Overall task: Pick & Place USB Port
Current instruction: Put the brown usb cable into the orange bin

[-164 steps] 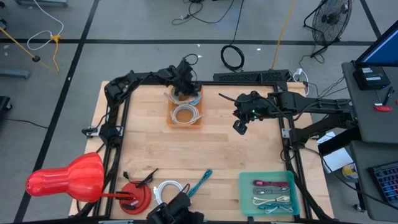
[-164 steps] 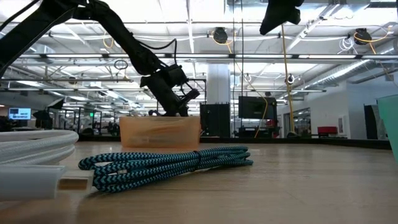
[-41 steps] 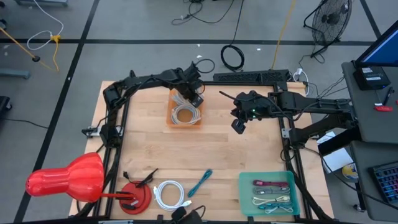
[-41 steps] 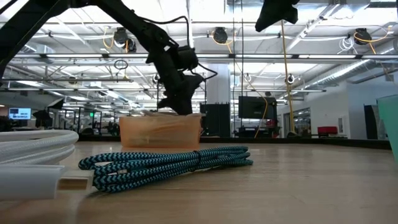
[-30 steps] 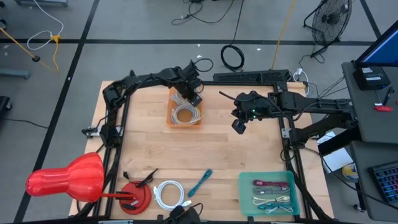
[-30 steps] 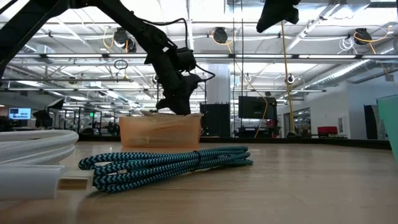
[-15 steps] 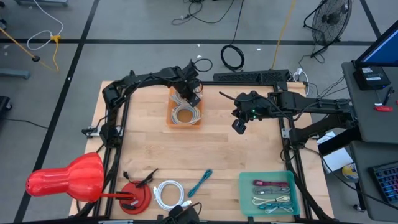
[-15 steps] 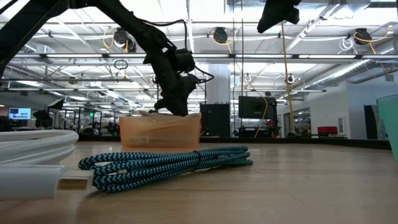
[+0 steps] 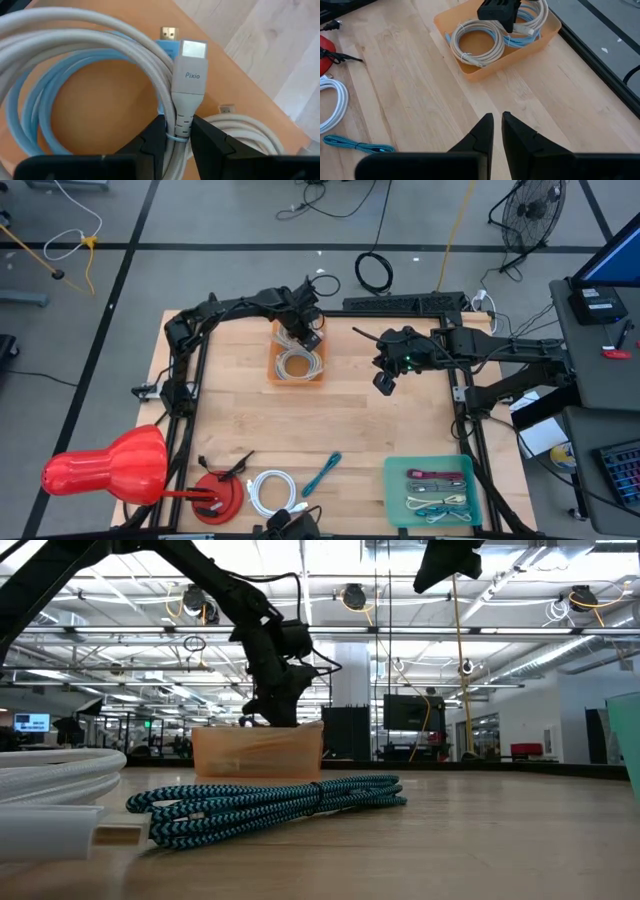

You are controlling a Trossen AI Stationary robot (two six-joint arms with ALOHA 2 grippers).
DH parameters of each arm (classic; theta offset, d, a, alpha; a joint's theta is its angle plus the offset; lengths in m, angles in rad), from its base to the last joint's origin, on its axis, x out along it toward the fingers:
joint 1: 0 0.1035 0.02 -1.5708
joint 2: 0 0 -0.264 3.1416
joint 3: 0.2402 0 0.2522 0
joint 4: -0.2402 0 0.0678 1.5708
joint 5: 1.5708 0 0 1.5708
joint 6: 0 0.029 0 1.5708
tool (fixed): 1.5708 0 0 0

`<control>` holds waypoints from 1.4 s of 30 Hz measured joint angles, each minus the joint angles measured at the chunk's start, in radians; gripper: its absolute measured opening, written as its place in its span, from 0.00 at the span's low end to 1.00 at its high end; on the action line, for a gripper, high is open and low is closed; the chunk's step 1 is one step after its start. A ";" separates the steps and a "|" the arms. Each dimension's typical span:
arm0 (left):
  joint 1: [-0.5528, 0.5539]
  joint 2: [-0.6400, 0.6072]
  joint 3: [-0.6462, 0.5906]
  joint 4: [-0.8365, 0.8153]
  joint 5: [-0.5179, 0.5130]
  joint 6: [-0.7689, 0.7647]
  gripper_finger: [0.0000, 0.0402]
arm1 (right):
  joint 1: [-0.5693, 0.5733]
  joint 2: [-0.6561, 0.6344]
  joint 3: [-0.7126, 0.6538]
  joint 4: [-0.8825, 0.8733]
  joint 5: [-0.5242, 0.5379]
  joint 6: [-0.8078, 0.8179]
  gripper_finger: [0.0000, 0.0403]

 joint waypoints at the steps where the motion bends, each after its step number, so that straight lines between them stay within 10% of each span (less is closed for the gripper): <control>1: 0.000 0.000 0.000 -0.003 0.000 0.000 0.22 | 0.000 0.000 0.000 0.000 0.000 0.000 0.07; 18: -0.020 0.000 0.000 -0.005 -0.009 0.003 0.23 | 0.000 0.000 0.000 0.001 0.000 0.000 0.07; 29: -0.050 0.000 0.000 -0.007 -0.043 -0.032 0.53 | 0.000 0.000 0.000 0.001 -0.009 0.000 0.07; 42: -0.067 -0.052 -0.001 -0.030 -0.105 -0.033 0.56 | 0.000 0.000 0.000 0.000 -0.009 0.000 0.07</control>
